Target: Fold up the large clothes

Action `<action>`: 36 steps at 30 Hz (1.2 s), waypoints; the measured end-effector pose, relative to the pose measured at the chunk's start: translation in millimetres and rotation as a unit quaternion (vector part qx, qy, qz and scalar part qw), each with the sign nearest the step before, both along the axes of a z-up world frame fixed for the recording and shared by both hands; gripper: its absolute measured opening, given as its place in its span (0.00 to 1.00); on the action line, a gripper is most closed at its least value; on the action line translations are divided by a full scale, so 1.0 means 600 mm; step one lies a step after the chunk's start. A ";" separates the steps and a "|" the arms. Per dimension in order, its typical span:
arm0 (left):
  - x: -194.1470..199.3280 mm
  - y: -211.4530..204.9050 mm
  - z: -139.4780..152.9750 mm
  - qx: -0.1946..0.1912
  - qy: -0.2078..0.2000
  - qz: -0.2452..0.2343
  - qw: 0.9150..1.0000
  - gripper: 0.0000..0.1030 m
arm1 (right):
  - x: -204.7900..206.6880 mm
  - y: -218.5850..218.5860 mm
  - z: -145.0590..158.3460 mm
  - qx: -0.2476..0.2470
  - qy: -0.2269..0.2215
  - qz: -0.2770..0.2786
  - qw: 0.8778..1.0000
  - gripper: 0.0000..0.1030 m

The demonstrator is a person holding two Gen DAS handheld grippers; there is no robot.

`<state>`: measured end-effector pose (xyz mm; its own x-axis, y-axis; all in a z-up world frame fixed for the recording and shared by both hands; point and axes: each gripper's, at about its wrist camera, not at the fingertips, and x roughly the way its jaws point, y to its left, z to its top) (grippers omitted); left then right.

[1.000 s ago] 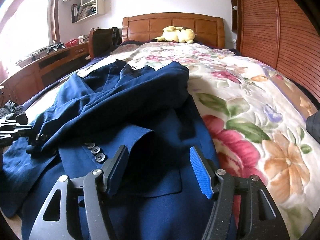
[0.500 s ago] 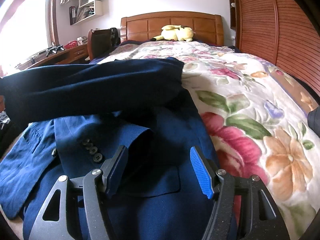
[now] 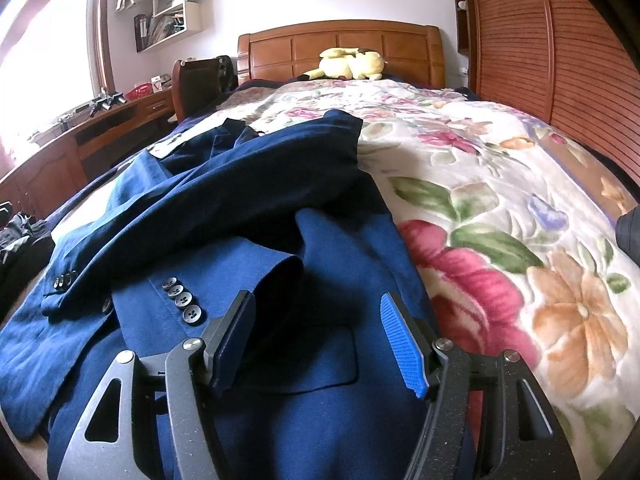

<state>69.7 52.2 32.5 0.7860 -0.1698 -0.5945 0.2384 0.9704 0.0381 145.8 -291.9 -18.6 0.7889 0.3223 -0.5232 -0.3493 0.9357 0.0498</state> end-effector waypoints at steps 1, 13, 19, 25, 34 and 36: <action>-0.003 0.004 -0.003 0.000 0.002 0.001 1.000 0.35 | 0.000 0.000 0.000 0.000 0.000 0.000 1.000 0.65; -0.053 0.054 -0.094 0.034 0.063 0.027 0.997 0.37 | -0.073 -0.006 0.022 -0.027 -0.012 0.015 0.999 0.65; -0.070 0.071 -0.129 0.042 0.092 0.038 0.994 0.37 | -0.117 -0.006 0.030 -0.059 -0.008 0.030 0.998 0.65; -0.073 0.077 -0.150 0.048 0.111 0.041 0.992 0.37 | -0.136 -0.023 0.032 -0.106 -0.005 0.016 0.994 0.65; -0.069 0.080 -0.166 0.051 0.126 0.042 0.990 0.37 | -0.138 -0.078 0.016 -0.134 0.035 -0.025 0.990 0.65; -0.068 0.079 -0.169 0.053 0.128 0.040 0.990 0.37 | -0.140 -0.086 0.014 -0.129 0.047 -0.026 0.990 0.65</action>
<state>28.7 99.7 -68.8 0.6164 -0.0384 -0.7865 0.1751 0.9805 0.0893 61.8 -343.8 -10.3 0.7448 0.1286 -0.6548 -0.3049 0.9384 -0.1626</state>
